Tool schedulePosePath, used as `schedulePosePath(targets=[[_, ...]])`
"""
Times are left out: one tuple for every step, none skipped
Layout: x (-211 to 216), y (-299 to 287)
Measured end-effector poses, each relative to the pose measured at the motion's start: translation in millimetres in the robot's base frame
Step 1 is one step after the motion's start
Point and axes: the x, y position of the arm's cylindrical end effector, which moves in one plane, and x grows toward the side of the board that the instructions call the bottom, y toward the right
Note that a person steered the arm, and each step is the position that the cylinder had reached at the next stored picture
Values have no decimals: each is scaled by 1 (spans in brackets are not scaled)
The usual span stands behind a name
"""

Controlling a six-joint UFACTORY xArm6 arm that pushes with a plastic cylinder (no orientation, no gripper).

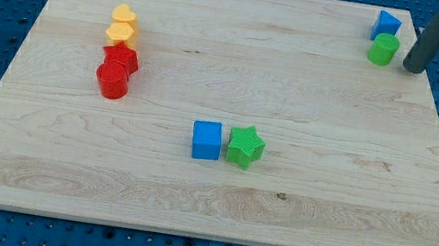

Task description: Slightly push the green circle to the left side of the board

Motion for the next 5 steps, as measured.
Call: schedulePosePath(targets=[[-3, -15], [-7, -38], [-8, -47], [-8, -47], [20, -47]])
